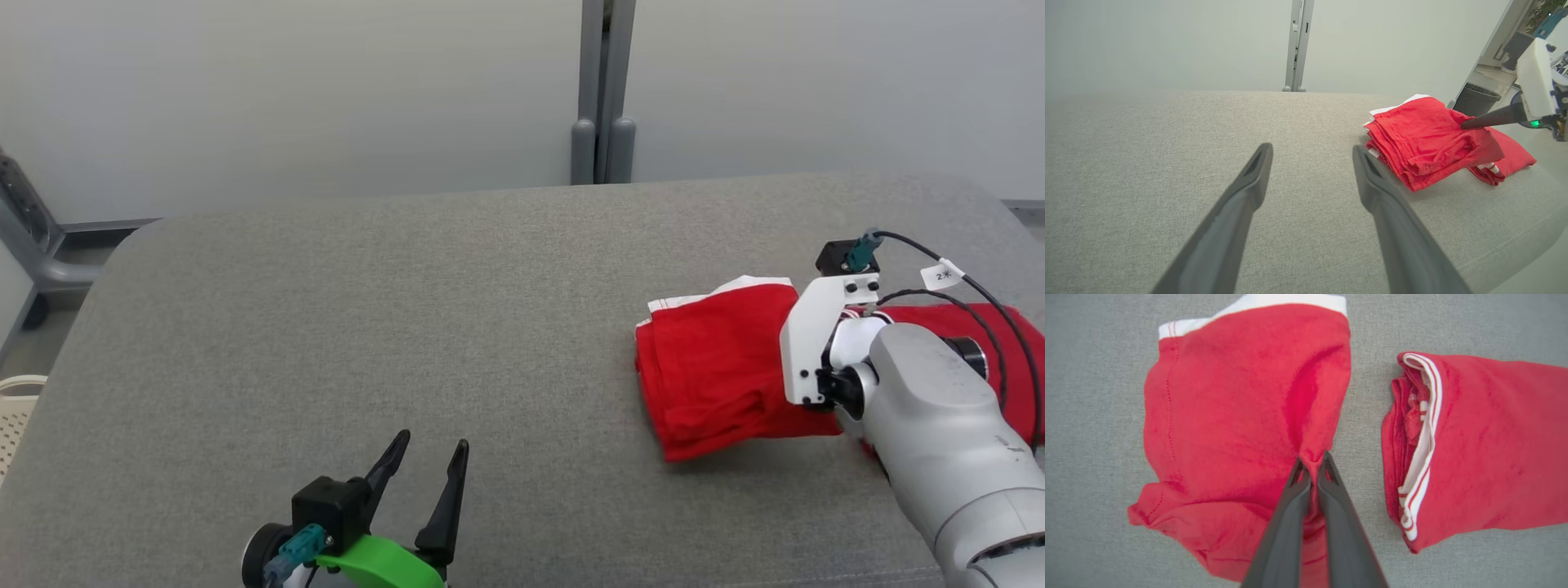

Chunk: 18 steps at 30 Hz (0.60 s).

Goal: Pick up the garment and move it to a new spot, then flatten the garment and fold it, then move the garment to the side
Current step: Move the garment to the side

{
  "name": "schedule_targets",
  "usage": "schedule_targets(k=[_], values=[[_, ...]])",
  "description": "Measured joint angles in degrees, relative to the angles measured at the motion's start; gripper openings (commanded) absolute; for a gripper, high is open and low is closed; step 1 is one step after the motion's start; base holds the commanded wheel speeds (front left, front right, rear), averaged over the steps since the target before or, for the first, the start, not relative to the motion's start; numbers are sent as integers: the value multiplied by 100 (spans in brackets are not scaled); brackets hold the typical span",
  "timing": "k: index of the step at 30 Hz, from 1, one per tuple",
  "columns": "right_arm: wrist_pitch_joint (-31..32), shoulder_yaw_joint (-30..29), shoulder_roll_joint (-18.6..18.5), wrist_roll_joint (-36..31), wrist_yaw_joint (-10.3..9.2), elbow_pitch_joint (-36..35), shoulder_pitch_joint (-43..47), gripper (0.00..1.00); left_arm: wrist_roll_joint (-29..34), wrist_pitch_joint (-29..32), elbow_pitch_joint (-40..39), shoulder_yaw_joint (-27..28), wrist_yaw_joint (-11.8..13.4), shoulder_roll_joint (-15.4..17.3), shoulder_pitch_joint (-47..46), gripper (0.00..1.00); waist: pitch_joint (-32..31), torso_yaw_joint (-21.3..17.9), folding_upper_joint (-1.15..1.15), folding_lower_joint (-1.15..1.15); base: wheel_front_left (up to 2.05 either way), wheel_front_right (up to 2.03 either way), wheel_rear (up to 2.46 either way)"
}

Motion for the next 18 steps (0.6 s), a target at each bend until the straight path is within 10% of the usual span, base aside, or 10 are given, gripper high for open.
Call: schedule_targets(k=[18], values=[[131,427,-399,207,0,-549,-172,0,-1,-88,180,-25,-98,-99,-210,100,285,-681,0,0,0,0,0]])
